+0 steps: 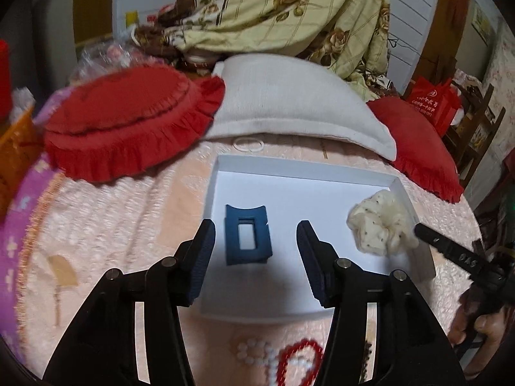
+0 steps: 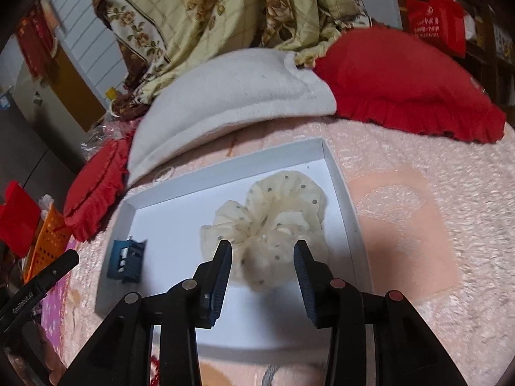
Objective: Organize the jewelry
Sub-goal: 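Lower the right tool onto the white and red bead bracelets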
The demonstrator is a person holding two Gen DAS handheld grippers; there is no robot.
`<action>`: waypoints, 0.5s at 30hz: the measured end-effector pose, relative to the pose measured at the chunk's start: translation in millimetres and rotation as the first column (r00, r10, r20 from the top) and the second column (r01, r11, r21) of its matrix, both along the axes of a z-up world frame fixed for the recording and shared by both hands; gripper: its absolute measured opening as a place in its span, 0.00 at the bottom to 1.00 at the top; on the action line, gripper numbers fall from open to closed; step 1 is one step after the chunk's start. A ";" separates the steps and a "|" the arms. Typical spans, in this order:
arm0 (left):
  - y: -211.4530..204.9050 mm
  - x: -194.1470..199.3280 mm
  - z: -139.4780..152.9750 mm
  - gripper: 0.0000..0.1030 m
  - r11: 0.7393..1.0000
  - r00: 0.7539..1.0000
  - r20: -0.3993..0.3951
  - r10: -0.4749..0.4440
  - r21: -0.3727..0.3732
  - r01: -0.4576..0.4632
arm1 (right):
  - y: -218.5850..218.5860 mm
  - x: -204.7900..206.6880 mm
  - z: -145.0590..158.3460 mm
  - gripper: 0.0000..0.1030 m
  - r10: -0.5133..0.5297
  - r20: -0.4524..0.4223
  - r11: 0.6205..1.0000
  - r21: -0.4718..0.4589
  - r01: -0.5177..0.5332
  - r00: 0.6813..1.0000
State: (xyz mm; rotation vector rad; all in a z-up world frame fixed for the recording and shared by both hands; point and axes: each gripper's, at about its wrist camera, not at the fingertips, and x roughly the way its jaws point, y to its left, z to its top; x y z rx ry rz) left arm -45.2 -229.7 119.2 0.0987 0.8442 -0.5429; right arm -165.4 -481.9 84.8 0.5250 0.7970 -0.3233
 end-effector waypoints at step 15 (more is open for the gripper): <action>53.5 -82.8 -25.7 0.51 0.997 0.997 -0.058 -0.045 0.065 0.049 | 62.0 -116.2 12.5 0.38 0.066 0.018 0.993 -0.097 -0.064 0.998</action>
